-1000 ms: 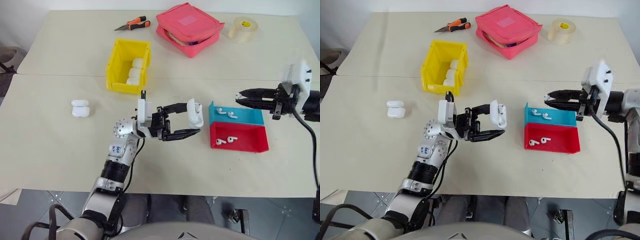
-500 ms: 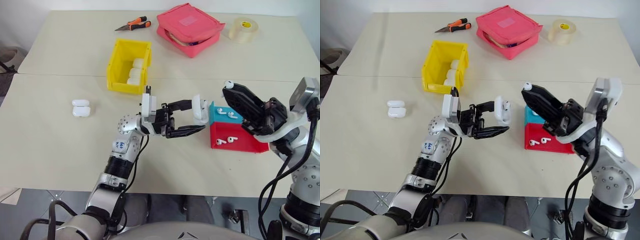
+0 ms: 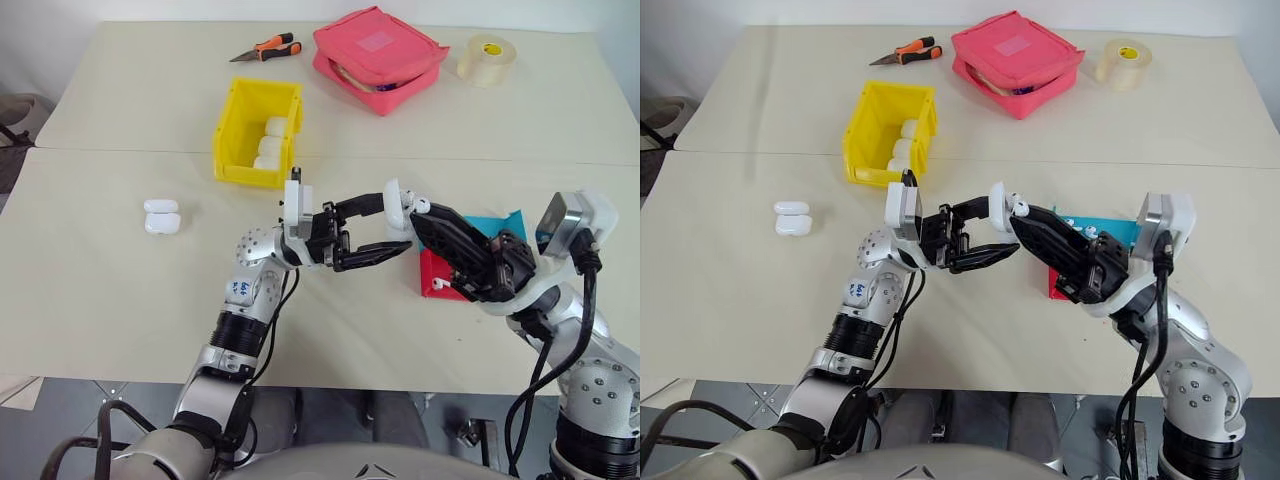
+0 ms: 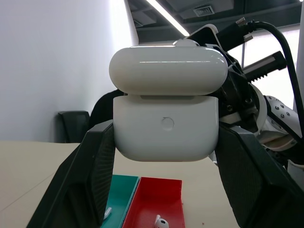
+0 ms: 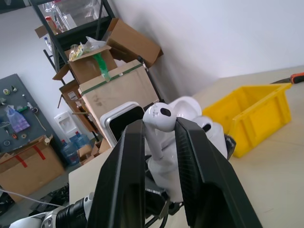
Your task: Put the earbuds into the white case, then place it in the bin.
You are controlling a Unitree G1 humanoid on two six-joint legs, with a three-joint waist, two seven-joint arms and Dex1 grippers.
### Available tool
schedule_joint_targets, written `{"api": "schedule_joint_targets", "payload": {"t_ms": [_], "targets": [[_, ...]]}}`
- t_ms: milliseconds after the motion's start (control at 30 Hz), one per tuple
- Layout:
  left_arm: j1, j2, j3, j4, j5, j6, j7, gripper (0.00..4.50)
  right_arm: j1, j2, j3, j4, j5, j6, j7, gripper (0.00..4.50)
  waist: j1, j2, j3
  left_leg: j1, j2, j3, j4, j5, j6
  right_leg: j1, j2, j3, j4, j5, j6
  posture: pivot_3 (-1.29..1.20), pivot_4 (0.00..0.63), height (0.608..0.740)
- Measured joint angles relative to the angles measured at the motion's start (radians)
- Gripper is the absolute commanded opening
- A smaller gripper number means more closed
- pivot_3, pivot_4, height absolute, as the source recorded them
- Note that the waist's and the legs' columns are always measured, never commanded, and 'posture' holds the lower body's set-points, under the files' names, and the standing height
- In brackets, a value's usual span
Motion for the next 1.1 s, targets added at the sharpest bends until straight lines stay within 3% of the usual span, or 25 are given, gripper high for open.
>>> {"api": "schedule_joint_targets", "payload": {"t_ms": [667,1000,1033,1100], "targets": [[0.001,0.003,0.003,0.005,0.006,0.001,0.0,2.77,0.021,0.011,0.086,0.041,-0.079,-0.106,0.014,0.54,0.0,0.0,0.0,0.0,0.0,0.0,0.0,0.0,0.0,0.0,0.0,0.0,0.0,0.0,0.0,0.0,0.15,0.74],[-0.008,-0.012,0.011,0.0,-0.001,-0.002,-0.008,2.77,0.018,-0.085,0.107,0.081,-0.091,-0.06,0.073,3.94,0.001,0.0,0.0,0.001,0.0,0.0,0.0,0.0,0.0,0.001,0.0,0.0,-0.001,0.0,0.0,0.0,0.15,0.74],[-0.008,-0.012,0.011,0.0,-0.001,-0.002,-0.009,2.77,0.014,-0.098,0.095,0.083,-0.094,-0.061,0.077,4.22,0.001,0.0,0.0,0.001,0.0,0.0,0.0,0.0,0.0,0.001,0.0,0.0,-0.001,0.0,0.0,0.0,0.15,0.74],[-0.008,0.002,0.012,-0.001,-0.001,-0.002,-0.013,2.77,0.014,-0.13,0.061,0.096,-0.099,-0.063,0.091,4.22,0.001,0.0,0.0,0.001,0.0,0.0,-0.001,0.0,0.0,0.001,0.0,0.0,0.0,0.0,0.0,0.0,0.15,0.74]]}}
